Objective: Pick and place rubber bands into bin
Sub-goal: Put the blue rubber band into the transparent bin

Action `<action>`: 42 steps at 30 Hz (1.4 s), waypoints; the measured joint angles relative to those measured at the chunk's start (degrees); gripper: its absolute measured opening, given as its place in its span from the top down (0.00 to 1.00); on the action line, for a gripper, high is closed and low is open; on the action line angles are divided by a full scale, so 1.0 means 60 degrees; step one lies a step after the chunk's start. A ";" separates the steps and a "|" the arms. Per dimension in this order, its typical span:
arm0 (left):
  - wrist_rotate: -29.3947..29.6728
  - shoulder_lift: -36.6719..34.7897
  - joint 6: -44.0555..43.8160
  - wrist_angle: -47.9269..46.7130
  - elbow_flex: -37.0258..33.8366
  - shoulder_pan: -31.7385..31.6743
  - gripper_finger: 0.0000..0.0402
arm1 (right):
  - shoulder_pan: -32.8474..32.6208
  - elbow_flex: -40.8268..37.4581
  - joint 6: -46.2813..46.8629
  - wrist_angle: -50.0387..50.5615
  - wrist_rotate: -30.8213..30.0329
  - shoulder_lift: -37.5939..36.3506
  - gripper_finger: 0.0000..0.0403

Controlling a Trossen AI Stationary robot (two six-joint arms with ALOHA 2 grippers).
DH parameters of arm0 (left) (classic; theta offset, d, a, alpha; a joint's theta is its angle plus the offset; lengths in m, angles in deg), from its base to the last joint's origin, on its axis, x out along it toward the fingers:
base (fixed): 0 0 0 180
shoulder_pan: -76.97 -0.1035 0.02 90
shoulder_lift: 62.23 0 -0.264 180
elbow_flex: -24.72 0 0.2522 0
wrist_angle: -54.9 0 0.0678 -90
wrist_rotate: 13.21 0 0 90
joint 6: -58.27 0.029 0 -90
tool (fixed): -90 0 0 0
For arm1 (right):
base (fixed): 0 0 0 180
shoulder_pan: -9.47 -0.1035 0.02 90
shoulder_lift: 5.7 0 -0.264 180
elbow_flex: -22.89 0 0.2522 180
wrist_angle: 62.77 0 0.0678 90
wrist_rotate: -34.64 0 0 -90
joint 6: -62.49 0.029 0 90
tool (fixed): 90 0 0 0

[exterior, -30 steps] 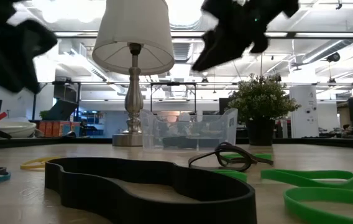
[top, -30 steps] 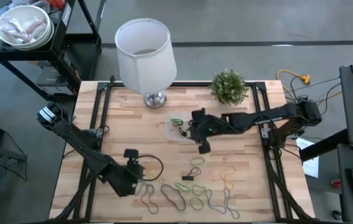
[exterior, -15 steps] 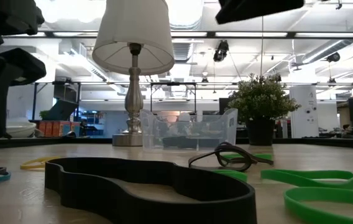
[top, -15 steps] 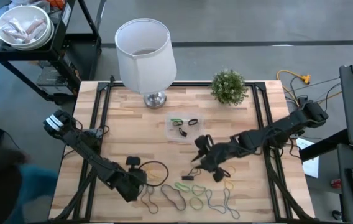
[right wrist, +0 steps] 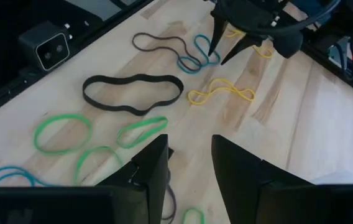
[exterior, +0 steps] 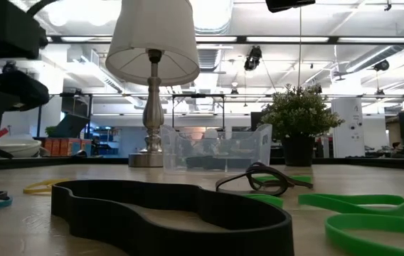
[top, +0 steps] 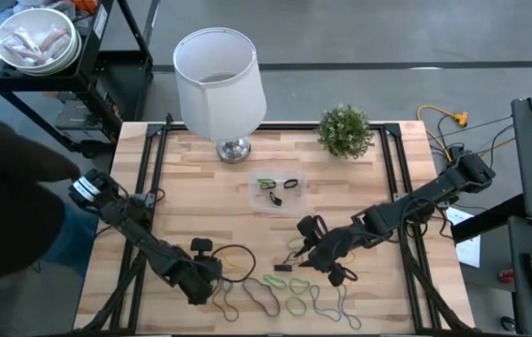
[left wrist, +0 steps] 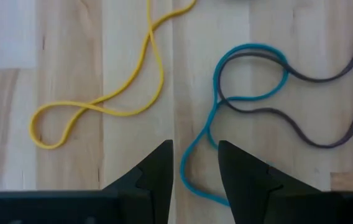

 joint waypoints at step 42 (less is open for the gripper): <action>0.0781 0.0216 0.0368 -0.2228 0.1151 -0.0234 1.00 | 0.0004 -0.0161 0.0507 0.0006 0.0003 0.0004 0.76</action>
